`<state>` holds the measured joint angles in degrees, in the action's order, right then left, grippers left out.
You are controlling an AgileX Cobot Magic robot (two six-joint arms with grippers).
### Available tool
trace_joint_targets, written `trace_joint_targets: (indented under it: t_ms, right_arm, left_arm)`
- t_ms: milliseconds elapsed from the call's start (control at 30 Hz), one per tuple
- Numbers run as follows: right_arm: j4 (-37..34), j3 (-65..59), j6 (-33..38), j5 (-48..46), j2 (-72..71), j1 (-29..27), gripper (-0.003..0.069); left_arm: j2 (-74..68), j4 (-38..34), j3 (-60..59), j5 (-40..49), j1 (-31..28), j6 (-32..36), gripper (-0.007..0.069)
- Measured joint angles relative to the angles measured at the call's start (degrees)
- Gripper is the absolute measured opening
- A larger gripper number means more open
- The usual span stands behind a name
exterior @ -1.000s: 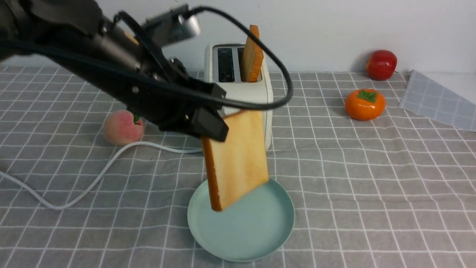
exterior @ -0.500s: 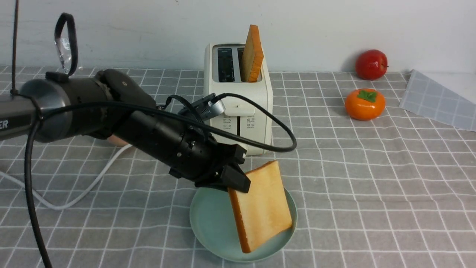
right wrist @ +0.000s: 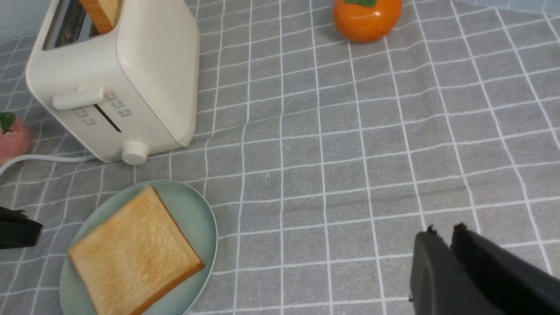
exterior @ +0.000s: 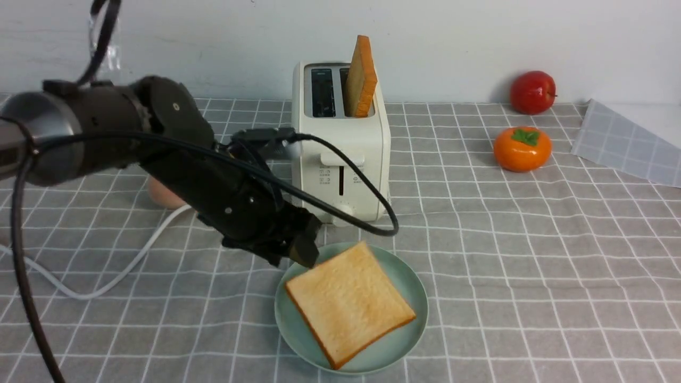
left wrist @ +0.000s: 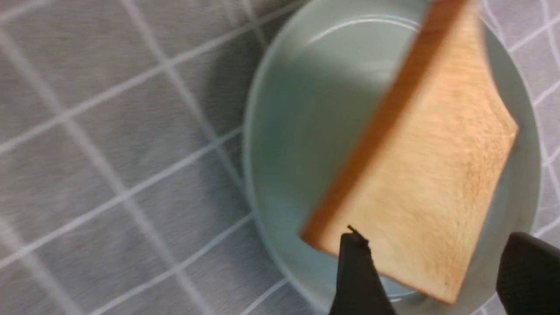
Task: Take toasted bread from bread machine on grey coffee table place on plate.
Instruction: 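Place the slice of bread on the plate with the left gripper, then grasp the toast slice in the toaster and pull it up out of the slot with the right gripper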
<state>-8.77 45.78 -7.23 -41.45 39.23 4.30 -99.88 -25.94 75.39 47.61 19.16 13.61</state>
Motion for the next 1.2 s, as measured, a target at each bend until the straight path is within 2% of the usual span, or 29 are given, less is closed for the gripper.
trace_joint_targets:
  t_ms: [167, 200, 267, 367, 500, 633, 667, 767, 833, 1000, 1100, 1133, 1200]
  right_arm:
    - [0.0, 5.8, 1.3, -1.1, 5.0, 0.0, 0.0064]
    - [-0.7, 9.8, 1.8, -2.9, 9.1, 0.0, 0.0064]
    - [-2.4, 14.1, 3.4, -4.6, 14.0, 0.0, 0.0067]
    - [-7.0, 20.7, 7.2, -6.2, 22.4, 0.8, 0.0072]
    - [-12.4, 29.7, 14.1, -5.5, 34.8, 6.1, 0.0095]
    - [-13.1, 38.1, 15.7, -2.6, 45.0, 10.4, 0.0153]
    - [-13.3, 43.0, 16.0, -1.0, 50.3, 12.0, 0.0211]
    - [-13.4, 50.9, 16.1, -0.2, 58.0, 13.9, 0.0297]
    - [-13.5, 58.1, 16.1, -0.1, 64.8, 15.1, 0.0398]
    - [-13.6, 71.9, 16.3, 0.0, 78.3, 17.6, 0.0568]
    - [-13.5, 76.1, 16.3, 0.1, 82.7, 18.2, 0.0592]
    - [-13.3, 78.4, 16.3, 0.3, 85.2, 18.3, 0.0583]
    - [-13.1, 80.6, 15.8, 0.4, 87.7, 18.3, 0.0521]
  left_arm:
    - [7.3, 13.1, 1.3, 1.8, 0.0, -13.6, 0.033]
    - [10.8, 17.0, 1.3, 3.3, 0.0, -18.0, 0.0239]
    - [14.9, 20.9, 0.8, 5.4, 0.0, -21.9, 0.0104]
    - [21.2, 22.8, -1.7, 6.7, 0.0, -24.1, -0.0014]
    - [32.0, 23.0, -8.9, 5.5, 0.0, -25.6, -0.0014]
    - [39.1, 22.7, -15.0, 2.9, 0.0, -26.2, -0.0014]
    - [42.6, 22.2, -18.5, 1.2, 0.0, -27.0, -0.0014]
    - [46.6, 21.2, -22.5, -0.7, 0.0, -28.6, -0.0014]
    - [49.6, 20.7, -25.4, -1.5, 0.0, -29.7, -0.0014]
    - [54.0, 20.4, -29.6, -1.6, 0.0, -31.0, -0.0014]
    - [55.4, 20.4, -30.3, -0.8, 0.0, -31.0, -0.0014]
    - [56.1, 20.4, -30.3, -0.3, 0.0, -31.0, -0.0014]
    - [57.0, 20.4, -30.3, -0.2, 0.0, -31.1, -0.0014]
